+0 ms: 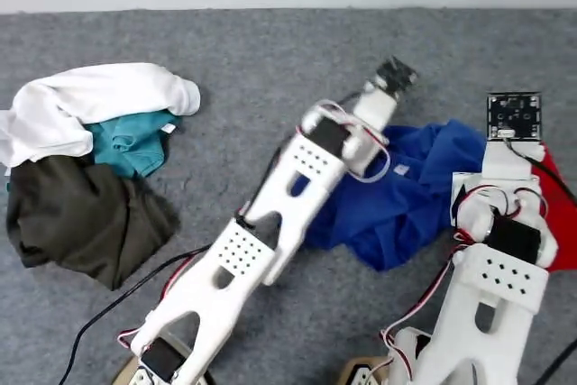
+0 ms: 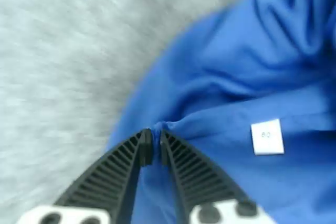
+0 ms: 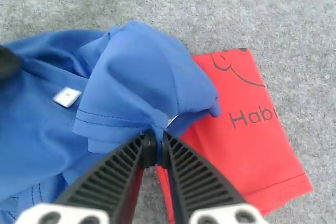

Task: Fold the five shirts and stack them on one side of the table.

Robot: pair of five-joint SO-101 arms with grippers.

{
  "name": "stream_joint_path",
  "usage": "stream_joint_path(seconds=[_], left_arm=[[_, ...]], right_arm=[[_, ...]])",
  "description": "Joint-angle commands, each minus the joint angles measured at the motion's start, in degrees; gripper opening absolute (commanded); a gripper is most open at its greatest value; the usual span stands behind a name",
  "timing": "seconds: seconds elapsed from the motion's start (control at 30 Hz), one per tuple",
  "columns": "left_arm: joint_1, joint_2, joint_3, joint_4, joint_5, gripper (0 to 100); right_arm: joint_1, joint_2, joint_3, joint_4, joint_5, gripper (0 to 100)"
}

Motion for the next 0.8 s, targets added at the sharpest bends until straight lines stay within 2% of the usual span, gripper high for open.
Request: stream_joint_path(seconds=[0.0, 0.17, 0.4, 0.77], left_arm=[[-2.81, -12.22, -3.82, 5.27, 0.18, 1], [-7.38, -21.19, -3.65, 13.36, 0.18, 1], [-13.71, -28.75, -3.56, 13.27, 0.18, 1], [-20.75, -47.12, -3.38, 13.36, 0.18, 1]], right_arm=[[0.48, -1.36, -0.35, -0.75, 0.7, 0.9], [0.4, -1.45, -0.79, -0.75, 0.44, 0.9], [-4.26, -8.48, -6.86, -0.66, 0.35, 0.9], [-4.7, -12.7, -44.13, 13.14, -5.71, 0.9]])
